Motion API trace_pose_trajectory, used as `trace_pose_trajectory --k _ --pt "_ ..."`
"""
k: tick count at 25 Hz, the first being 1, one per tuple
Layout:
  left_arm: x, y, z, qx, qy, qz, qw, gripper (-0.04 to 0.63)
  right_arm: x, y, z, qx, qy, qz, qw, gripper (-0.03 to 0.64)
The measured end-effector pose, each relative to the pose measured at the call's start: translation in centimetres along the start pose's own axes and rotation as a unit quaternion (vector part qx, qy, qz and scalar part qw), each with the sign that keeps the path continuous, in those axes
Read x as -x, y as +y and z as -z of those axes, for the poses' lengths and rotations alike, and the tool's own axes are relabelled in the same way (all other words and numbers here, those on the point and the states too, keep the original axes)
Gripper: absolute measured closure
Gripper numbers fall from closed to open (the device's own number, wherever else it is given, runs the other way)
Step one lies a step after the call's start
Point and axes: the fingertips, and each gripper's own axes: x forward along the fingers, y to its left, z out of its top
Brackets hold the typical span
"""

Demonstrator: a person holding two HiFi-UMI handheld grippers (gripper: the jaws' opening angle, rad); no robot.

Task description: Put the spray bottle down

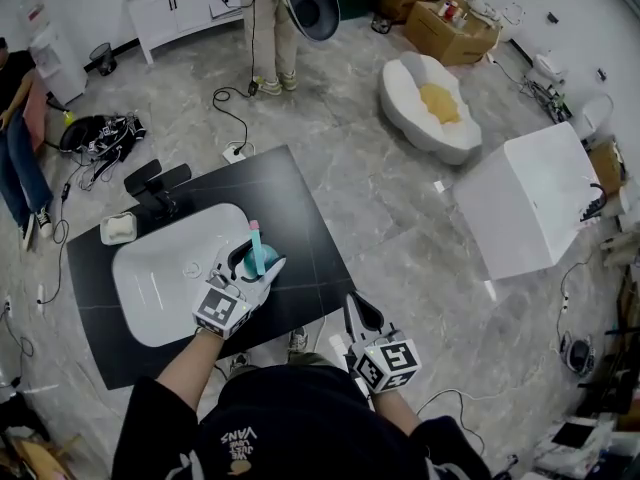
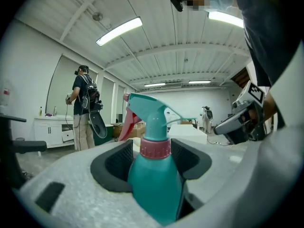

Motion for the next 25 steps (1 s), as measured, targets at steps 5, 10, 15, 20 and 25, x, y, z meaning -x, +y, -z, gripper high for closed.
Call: trace_pose_trajectory --k 5,10,15,20,25 --pt "-2.6 1.5 2.2 0.020 0.018 -0.032 0.9991 0.336 -0.5 -1.2 0.2 0.004 0.010 -0.011 1.000 0.612" --pt "-5.3 3.4 3.5 0.023 0.018 -0.054 0.9981 0.337 -0.3 -2.9 0.6 0.006 0.019 -0.006 1.000 0.612" --pt "-7.8 5.9 3.4 0.022 0.007 -0.078 0.9967 0.337 0.3 -4.9 0.9 0.000 0.026 0.012 1.000 0.612" --pt "-10.0 7.5 3.1 0.014 0.001 -0.088 0.9960 0.337 0.4 -6.1 0.9 -0.004 0.028 0.019 0.999 0.612" --pt "-11.2 8.7 3.2 0.013 -0.001 -0.095 0.9954 0.337 0.2 -6.4 1.0 -0.003 0.029 0.016 0.999 0.612"
